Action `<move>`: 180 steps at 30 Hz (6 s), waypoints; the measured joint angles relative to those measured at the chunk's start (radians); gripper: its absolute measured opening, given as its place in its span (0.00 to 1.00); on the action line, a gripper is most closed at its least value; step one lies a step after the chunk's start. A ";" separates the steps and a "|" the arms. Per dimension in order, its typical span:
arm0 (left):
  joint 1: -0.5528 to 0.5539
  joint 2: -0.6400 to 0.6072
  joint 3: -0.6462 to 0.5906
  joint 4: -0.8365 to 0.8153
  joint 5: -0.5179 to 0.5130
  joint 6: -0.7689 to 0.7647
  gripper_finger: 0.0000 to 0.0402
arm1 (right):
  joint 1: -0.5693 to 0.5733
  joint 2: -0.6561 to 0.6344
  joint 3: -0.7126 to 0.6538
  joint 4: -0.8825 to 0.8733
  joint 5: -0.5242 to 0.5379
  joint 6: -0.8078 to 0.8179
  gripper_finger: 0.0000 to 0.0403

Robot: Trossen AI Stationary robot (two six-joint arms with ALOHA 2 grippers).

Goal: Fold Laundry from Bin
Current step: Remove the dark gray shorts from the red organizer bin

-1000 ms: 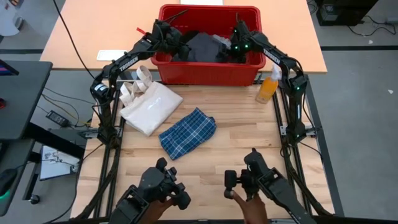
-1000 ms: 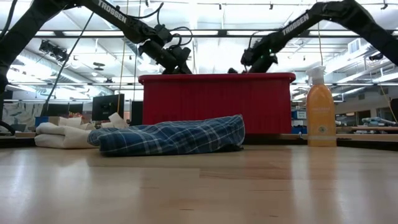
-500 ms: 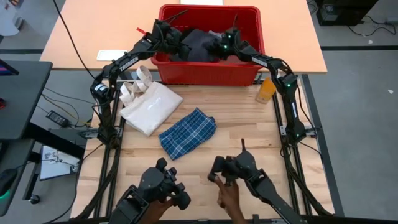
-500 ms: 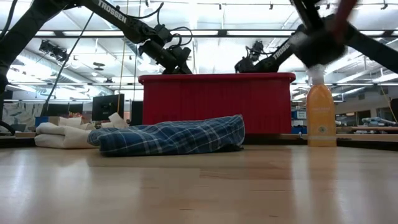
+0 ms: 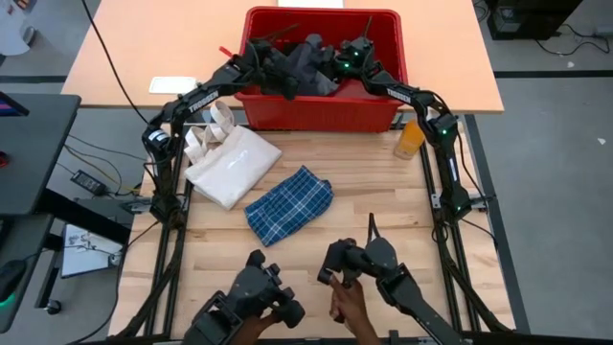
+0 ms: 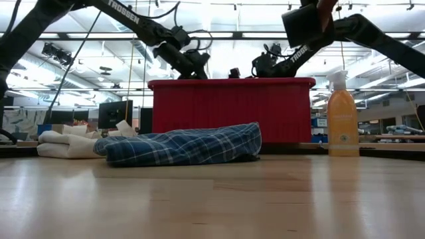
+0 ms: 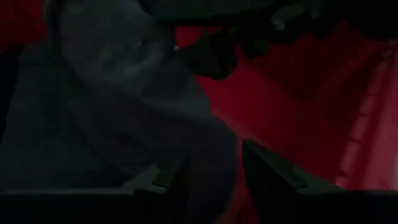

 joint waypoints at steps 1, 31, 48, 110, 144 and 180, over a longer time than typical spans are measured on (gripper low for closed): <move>-0.010 0.006 0.000 0.003 -0.032 -0.005 0.38 | 0.003 0.000 0.000 0.000 -0.005 -0.007 0.98; 0.051 0.072 0.000 0.112 0.059 -0.079 0.80 | 0.031 0.000 0.000 0.127 -0.061 -0.057 0.98; 0.037 0.220 0.000 0.309 0.047 -0.258 0.79 | 0.050 0.001 -0.001 0.084 -0.079 -0.073 0.98; -0.039 -0.123 0.520 -0.569 0.273 0.124 0.04 | -0.003 -0.711 -0.001 -1.044 -0.018 -0.795 0.98; -0.537 -0.272 0.340 -1.194 -0.257 -0.038 0.07 | 0.441 -0.881 -0.001 -1.364 0.371 -0.464 0.98; -0.780 -0.159 0.040 -1.190 -0.646 0.159 0.08 | 0.888 -0.991 -0.413 -1.108 0.537 -0.038 0.98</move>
